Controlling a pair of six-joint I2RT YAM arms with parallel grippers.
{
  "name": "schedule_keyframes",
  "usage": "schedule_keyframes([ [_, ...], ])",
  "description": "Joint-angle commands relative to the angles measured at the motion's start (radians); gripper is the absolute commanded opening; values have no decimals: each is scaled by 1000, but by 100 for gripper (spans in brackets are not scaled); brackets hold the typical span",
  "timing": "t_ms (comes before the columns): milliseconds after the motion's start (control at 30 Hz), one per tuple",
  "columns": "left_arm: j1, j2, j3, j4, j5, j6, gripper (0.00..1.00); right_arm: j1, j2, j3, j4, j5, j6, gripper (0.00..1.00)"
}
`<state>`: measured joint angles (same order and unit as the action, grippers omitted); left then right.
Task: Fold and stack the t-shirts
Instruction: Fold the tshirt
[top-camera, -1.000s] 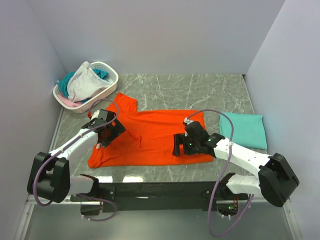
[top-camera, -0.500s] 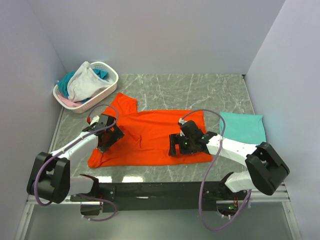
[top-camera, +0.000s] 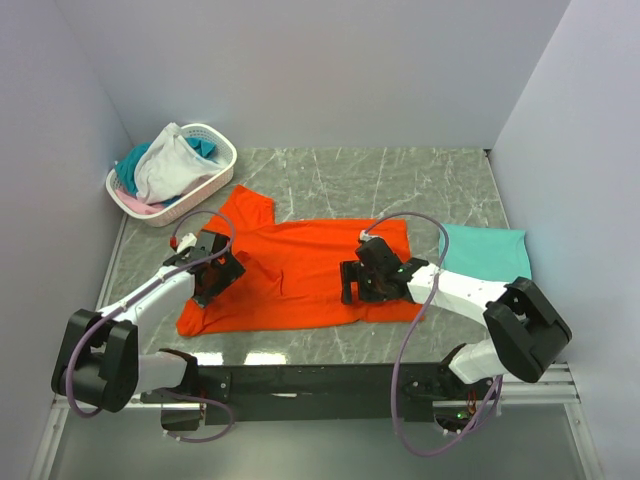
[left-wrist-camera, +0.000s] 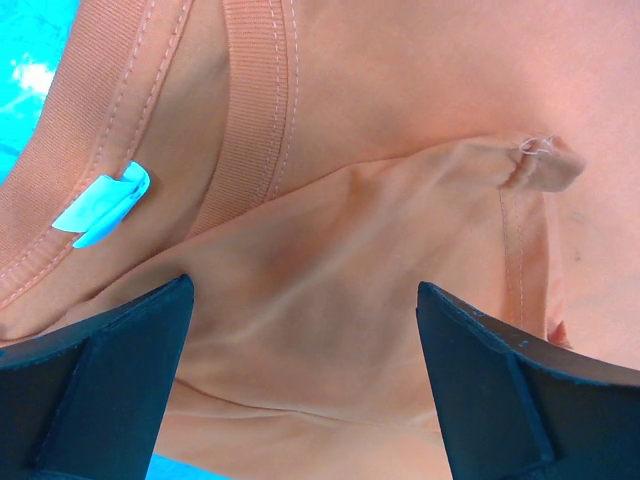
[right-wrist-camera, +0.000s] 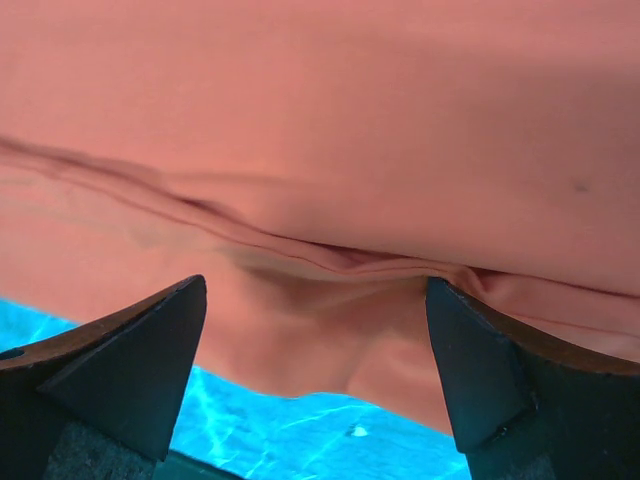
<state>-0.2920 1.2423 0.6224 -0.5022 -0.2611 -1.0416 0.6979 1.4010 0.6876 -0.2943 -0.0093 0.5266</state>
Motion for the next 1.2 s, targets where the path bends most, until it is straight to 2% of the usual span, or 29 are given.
schedule_keyframes([
  [0,-1,-18,-3,-15,-35,-15,99,2,-2,38,-69,106,-5,96],
  [367,1,3,-9,-21,-70,-21,100,-44,-42,-36,-111,131,-8,96],
  [633,2,-7,-29,-13,-49,-17,99,-40,-149,-144,-92,-19,-20,96],
  [833,2,-32,-67,-61,-69,-38,99,-6,-204,-197,-103,-90,61,96],
  [967,2,-73,-90,-126,-70,-69,100,25,-243,-206,-178,-34,125,96],
  [1167,2,-138,-119,-185,-50,-142,99,32,-348,-243,-232,-47,185,96],
])
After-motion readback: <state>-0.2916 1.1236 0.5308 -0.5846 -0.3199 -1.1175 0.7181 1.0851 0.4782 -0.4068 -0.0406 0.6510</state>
